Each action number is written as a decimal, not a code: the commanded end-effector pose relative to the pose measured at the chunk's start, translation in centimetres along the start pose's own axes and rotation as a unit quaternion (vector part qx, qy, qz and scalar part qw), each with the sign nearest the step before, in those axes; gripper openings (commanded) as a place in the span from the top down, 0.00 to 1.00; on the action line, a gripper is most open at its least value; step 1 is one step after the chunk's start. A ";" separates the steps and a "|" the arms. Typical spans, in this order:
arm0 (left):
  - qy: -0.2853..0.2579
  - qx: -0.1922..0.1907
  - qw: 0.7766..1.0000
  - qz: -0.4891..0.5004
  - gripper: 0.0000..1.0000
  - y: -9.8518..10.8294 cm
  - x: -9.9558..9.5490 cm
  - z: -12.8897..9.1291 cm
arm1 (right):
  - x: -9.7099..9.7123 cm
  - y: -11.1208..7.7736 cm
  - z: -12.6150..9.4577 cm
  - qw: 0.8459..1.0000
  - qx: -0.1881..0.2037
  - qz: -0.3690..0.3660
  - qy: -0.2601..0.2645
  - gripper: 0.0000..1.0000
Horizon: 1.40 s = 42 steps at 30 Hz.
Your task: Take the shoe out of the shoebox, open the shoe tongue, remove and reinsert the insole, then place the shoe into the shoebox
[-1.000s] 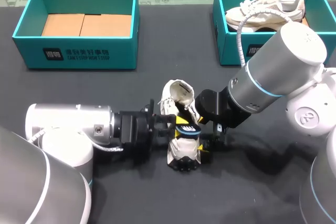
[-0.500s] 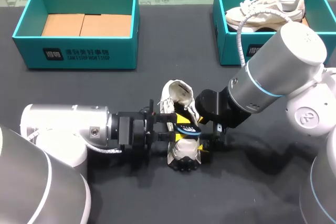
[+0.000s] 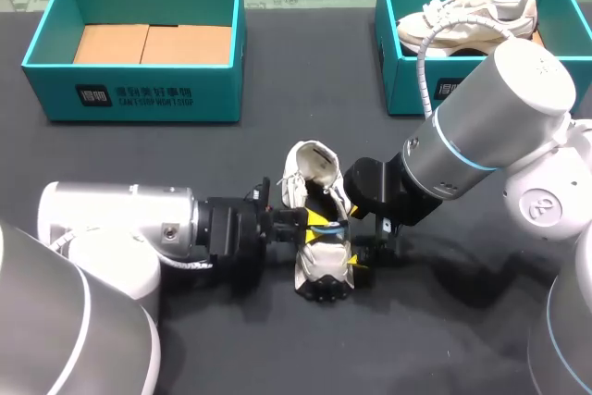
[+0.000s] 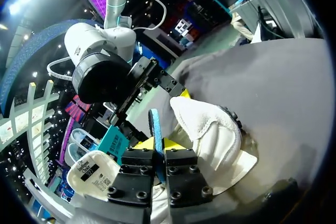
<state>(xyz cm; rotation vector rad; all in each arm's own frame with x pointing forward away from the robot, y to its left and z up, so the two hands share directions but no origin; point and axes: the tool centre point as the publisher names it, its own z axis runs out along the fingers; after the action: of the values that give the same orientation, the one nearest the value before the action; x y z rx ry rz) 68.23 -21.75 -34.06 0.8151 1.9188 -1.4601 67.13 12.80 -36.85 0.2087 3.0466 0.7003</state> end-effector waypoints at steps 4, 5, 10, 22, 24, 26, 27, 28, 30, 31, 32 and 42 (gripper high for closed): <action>0.004 -0.018 1.000 -0.013 1.00 1.4 0.0 0.8 | 0.1 0.0 0.1 1.000 0.000 0.000 -0.001 0.00; 0.004 -0.012 1.000 -0.019 1.00 1.4 0.0 0.7 | 0.1 0.0 0.1 1.000 0.000 0.000 -0.001 0.00; 0.000 0.003 1.000 -0.028 0.68 0.4 -0.3 0.3 | 0.1 0.0 0.1 1.000 0.000 0.000 -0.001 0.00; 0.002 0.046 0.999 -0.028 0.78 -2.7 -1.2 0.4 | 0.1 0.0 0.1 1.000 0.000 0.000 -0.001 0.00; 0.007 0.049 0.998 -0.027 0.81 -2.8 -1.2 0.4 | 0.1 0.0 0.1 1.000 0.000 0.000 -0.001 0.00; 0.012 0.050 0.998 -0.028 0.80 -2.9 -1.2 0.5 | 0.1 0.0 0.1 1.000 0.000 0.000 -0.001 0.00; 0.014 0.050 0.998 -0.029 0.80 -2.9 -1.2 0.6 | 0.1 0.0 0.1 1.000 0.000 0.000 -0.001 0.00; 0.016 0.050 0.998 -0.030 0.83 -2.9 -1.2 0.6 | 0.1 0.0 0.1 1.000 0.000 0.000 -0.001 0.00; 0.023 0.052 0.998 -0.029 0.99 -2.9 -1.1 0.7 | 0.1 0.0 0.1 1.000 0.000 0.000 -0.001 0.00; 0.029 0.054 0.998 -0.024 1.00 -2.9 -1.0 0.8 | 0.1 0.0 0.1 1.000 0.000 0.000 -0.001 0.00; 0.034 0.053 0.998 -0.017 1.00 -3.0 -0.8 0.8 | 0.1 0.0 0.1 1.000 0.000 0.000 -0.001 0.00; 0.065 0.003 0.997 0.029 1.00 -0.8 0.5 0.9 | 0.1 0.0 0.1 1.000 0.000 0.000 -0.001 0.00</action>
<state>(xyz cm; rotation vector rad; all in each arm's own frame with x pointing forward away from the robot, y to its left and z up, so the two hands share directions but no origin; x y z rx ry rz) 67.18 -22.28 -33.82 0.9809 1.9526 -1.4269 67.13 12.80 -36.85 0.2086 3.0466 0.7003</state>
